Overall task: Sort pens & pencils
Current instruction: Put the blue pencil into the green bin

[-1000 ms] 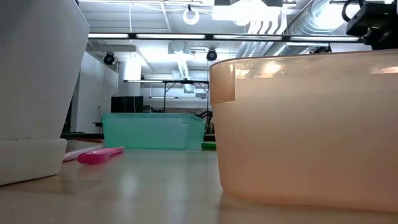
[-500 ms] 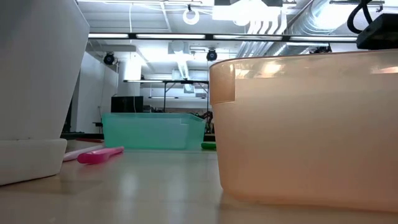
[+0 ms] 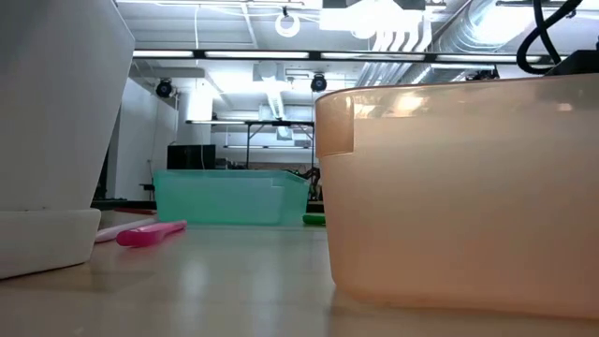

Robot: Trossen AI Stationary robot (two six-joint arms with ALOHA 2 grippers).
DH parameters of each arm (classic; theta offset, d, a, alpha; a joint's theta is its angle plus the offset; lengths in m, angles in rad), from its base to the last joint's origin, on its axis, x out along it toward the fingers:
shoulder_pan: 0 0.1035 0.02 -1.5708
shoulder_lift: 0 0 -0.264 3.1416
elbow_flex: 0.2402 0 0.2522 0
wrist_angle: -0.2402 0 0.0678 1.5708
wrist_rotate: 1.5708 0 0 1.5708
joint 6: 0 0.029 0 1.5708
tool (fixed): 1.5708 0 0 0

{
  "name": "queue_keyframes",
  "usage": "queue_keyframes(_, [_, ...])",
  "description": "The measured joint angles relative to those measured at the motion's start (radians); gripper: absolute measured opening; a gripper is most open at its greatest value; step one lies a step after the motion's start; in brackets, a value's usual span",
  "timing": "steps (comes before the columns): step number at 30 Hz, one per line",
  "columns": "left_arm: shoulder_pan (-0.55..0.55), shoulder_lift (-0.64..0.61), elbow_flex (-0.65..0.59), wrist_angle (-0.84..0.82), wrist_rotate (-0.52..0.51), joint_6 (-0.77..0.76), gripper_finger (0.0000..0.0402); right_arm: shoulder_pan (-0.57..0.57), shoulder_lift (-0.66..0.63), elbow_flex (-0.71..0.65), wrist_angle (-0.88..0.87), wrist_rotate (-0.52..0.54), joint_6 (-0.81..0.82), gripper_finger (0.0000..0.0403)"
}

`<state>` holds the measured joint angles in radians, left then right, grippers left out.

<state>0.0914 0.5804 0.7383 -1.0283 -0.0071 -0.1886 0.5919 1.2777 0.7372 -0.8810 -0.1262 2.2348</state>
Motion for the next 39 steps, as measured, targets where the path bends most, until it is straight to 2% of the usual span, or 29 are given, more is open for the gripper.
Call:
queue_keyframes(14, [0.000, 0.000, 0.000, 0.000, 0.019, 0.000, 0.0108, 0.019, 0.091, 0.000, 0.080, 0.005, -0.001, 0.0081])
queue_keyframes(20, [0.000, 0.000, 0.000, -0.001, 0.019, 0.000, 0.0108, 0.054, 0.093, 0.000, 0.090, 0.003, 0.020, 0.0081])
queue_keyframes(39, [0.000, 0.000, 0.000, -0.004, 0.019, 0.000, 0.0108, 0.055, 0.093, 0.000, 0.051, 0.045, 0.016, 0.0081])
